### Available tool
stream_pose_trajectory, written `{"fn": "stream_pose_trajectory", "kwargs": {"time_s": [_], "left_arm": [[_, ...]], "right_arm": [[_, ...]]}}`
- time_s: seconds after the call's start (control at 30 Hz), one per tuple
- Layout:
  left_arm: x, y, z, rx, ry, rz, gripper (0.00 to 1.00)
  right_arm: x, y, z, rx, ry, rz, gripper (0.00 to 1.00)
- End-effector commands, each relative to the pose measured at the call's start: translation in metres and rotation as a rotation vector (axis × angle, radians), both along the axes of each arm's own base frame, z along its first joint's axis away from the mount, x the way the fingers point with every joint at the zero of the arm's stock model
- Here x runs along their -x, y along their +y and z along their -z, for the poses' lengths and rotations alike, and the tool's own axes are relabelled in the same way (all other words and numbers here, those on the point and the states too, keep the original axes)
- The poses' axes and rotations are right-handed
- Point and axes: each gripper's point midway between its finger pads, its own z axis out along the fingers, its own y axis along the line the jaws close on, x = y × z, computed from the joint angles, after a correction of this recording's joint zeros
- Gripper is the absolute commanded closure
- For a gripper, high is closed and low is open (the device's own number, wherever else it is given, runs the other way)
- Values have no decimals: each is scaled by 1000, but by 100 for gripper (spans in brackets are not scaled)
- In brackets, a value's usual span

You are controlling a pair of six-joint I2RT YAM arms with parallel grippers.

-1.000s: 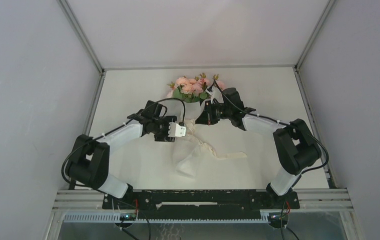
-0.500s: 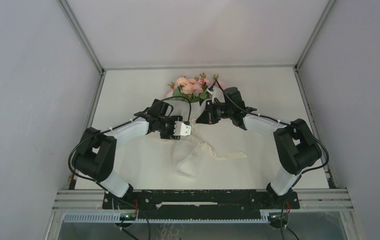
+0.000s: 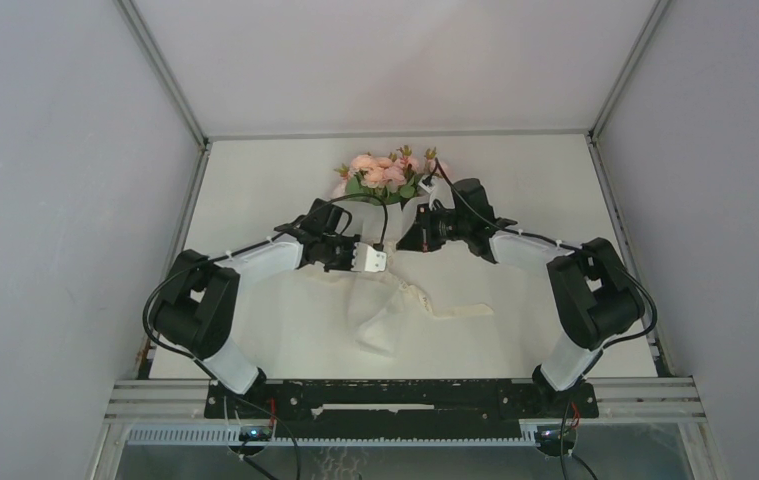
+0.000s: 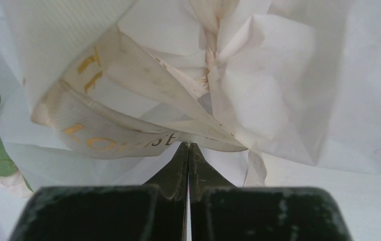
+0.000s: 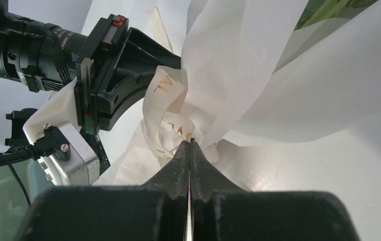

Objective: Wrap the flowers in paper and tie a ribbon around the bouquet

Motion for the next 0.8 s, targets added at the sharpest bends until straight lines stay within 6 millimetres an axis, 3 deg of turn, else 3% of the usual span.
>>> {"fn": "stream_pose_trajectory", "kwargs": {"time_s": [0.0,0.17,0.3,0.33,0.4,0.43,0.57,0.77], "left_arm": [[-27,-10,-44,70,-106,-46,100],[-26,3,-55,69,-111,-56,100],[-18,-5,-68,125,-64,-69,100],[-16,-6,-68,133,-47,-72,97],[-13,-7,-68,141,-21,-91,53],[-13,-7,-68,145,-10,-105,40],[-21,-16,-80,216,20,-169,30],[-21,-38,-98,350,120,-231,35]], "right_arm": [[-7,-1,-34,-48,-98,10,100],[-6,-4,-40,-44,-114,16,100],[-5,-3,-39,-50,-109,15,100],[-5,-3,-39,-51,-107,16,100],[-4,-2,-39,-56,-106,14,100],[-4,-2,-39,-56,-105,12,100],[-3,-1,-37,-54,-103,10,100],[-3,0,-35,-53,-99,10,100]]}}
